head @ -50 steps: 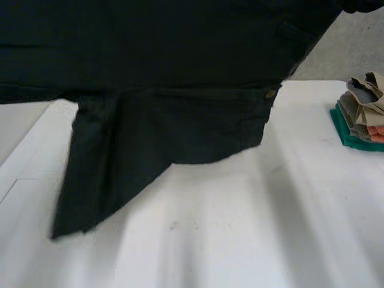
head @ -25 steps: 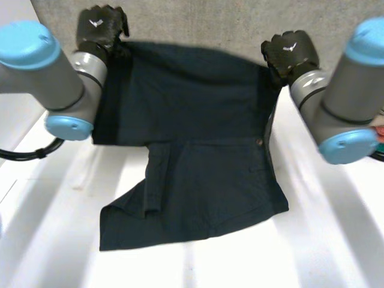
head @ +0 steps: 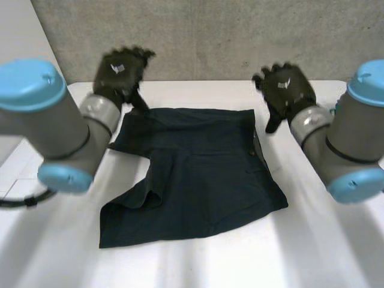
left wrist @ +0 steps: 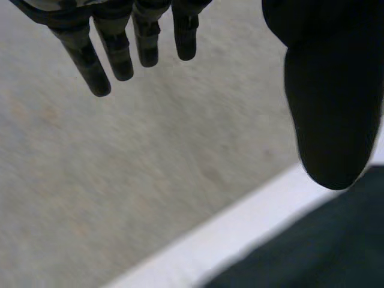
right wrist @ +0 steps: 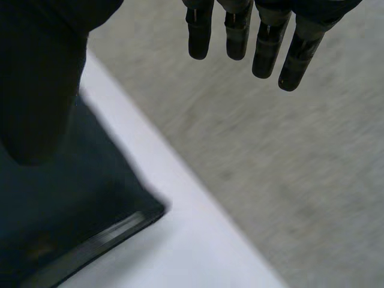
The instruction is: Fold the laundry.
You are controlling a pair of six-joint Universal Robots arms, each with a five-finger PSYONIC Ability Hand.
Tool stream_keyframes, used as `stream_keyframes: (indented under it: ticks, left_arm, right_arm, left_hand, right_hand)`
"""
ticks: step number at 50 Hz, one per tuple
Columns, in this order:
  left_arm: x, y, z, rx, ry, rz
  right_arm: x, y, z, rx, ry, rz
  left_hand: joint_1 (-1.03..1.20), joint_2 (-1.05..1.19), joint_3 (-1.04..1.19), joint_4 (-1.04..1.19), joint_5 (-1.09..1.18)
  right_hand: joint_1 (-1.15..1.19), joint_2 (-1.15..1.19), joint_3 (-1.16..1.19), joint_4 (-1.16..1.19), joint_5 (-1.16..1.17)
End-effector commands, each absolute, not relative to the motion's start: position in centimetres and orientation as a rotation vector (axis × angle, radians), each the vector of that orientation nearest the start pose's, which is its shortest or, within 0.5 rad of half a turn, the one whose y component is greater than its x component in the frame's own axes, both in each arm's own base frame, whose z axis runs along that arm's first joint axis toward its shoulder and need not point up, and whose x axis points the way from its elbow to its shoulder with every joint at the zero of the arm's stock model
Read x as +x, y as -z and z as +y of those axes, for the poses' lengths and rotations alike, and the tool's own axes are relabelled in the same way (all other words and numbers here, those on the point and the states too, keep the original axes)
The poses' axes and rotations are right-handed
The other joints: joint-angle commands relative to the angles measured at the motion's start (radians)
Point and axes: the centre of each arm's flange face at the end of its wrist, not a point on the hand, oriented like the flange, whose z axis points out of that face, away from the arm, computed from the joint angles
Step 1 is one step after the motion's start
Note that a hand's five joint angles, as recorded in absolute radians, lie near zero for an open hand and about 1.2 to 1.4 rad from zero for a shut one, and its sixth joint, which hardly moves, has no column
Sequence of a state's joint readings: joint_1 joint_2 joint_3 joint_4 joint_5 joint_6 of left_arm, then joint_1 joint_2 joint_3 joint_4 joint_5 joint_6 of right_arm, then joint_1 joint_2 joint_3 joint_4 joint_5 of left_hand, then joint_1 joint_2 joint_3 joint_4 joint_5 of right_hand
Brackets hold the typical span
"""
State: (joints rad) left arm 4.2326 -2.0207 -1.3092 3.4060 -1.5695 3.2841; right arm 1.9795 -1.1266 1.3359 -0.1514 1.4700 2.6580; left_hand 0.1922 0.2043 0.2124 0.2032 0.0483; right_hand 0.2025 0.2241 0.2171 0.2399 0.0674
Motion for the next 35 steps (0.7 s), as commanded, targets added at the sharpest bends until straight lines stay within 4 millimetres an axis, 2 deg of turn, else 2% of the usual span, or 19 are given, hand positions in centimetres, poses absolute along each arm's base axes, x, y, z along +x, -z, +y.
stream_keyframes:
  ticks: [1,4,5,9,12,15,16,19,20,23,24,26,28,31,33,35]
  left_arm:
    - [-31.4,-19.8,-24.3,0.911,2.221,2.436]
    - [-31.8,-18.3,-23.9,0.945,2.171,2.474]
    - [-32.0,-17.0,-24.1,0.951,2.132,2.499]
    - [-32.6,-14.5,-25.0,0.955,2.063,2.530]
    - [-32.9,-13.5,-25.6,0.937,2.034,2.531]
    - [-32.7,-12.8,-27.2,0.894,2.016,2.487]
    - [-32.5,-12.8,-27.8,0.879,2.015,2.461]
    - [-30.0,-13.3,-31.7,0.773,1.984,2.325]
    - [-28.4,-13.7,-33.9,0.725,1.959,2.248]
    - [-26.3,-14.8,-36.6,0.687,1.936,2.131]
    - [-25.1,-15.4,-38.2,0.666,1.929,2.062]
    - [-24.3,-15.6,-39.2,0.659,1.929,2.015]
    - [-24.1,-15.7,-39.7,0.654,1.955,1.984]
    - [-24.8,-15.7,-39.2,0.665,1.988,2.000]
    - [-25.8,-15.4,-38.0,0.692,2.011,2.044]
    - [-26.4,-16.0,-37.0,0.702,2.039,2.058]
  right_arm:
    - [27.0,-20.1,-27.2,-1.160,1.894,2.168]
    - [26.6,-18.7,-26.3,-1.177,1.839,2.205]
    - [26.5,-18.4,-26.1,-1.177,1.829,2.212]
    - [26.3,-17.5,-25.6,-1.182,1.801,2.229]
    - [26.2,-16.9,-25.4,-1.185,1.794,2.235]
    - [26.1,-16.6,-25.4,-1.182,1.799,2.236]
    - [26.1,-16.5,-25.4,-1.182,1.799,2.236]
    - [26.1,-16.4,-25.3,-1.185,1.796,2.240]
    - [26.1,-16.4,-25.3,-1.185,1.794,2.241]
    - [26.1,-16.3,-25.1,-1.189,1.789,2.239]
    - [26.1,-16.2,-25.0,-1.191,1.786,2.238]
    - [26.1,-16.1,-24.8,-1.195,1.779,2.239]
    - [26.1,-16.0,-24.8,-1.198,1.773,2.242]
    - [26.1,-15.9,-24.6,-1.202,1.764,2.244]
    - [26.0,-15.8,-24.5,-1.203,1.756,2.249]
    - [25.8,-15.5,-24.4,-1.204,1.741,2.257]
  left_hand:
    - [0.048,0.036,0.028,0.037,0.017]
    - [0.048,0.036,0.028,0.037,0.017]
    - [0.048,0.036,0.028,0.037,0.017]
    - [0.048,0.036,0.028,0.037,0.017]
    - [0.054,0.041,0.033,0.043,0.023]
    - [0.062,0.050,0.042,0.051,0.032]
    - [0.062,0.050,0.042,0.051,0.032]
    - [0.057,0.044,0.036,0.046,0.026]
    - [0.048,0.036,0.028,0.037,0.017]
    - [0.054,0.041,0.033,0.043,0.023]
    - [0.051,0.039,0.031,0.040,0.020]
    - [0.042,0.030,0.022,0.031,0.011]
    - [-0.013,-0.026,-0.034,-0.024,-0.044]
    - [-0.018,-0.030,-0.038,-0.029,-0.048]
    - [-0.018,-0.030,-0.038,-0.029,-0.048]
    - [-0.018,-0.030,-0.038,-0.029,-0.048]
  right_hand:
    - [-0.028,-0.050,-0.043,-0.065,-0.067]
    - [-0.028,-0.050,-0.043,-0.065,-0.067]
    - [-0.028,-0.050,-0.043,-0.065,-0.067]
    - [-0.028,-0.050,-0.043,-0.065,-0.067]
    - [-0.028,-0.050,-0.043,-0.065,-0.067]
    - [-0.028,-0.050,-0.043,-0.065,-0.067]
    - [-0.028,-0.050,-0.043,-0.065,-0.067]
    - [-0.028,-0.050,-0.043,-0.065,-0.067]
    - [-0.028,-0.050,-0.043,-0.065,-0.067]
    - [-0.028,-0.050,-0.043,-0.065,-0.067]
    - [-0.028,-0.050,-0.043,-0.065,-0.067]
    - [-0.028,-0.050,-0.043,-0.065,-0.067]
    - [-0.028,-0.050,-0.043,-0.065,-0.067]
    - [-0.028,-0.050,-0.043,-0.065,-0.067]
    - [-0.028,-0.050,-0.043,-0.065,-0.067]
    - [-0.028,-0.050,-0.043,-0.065,-0.067]
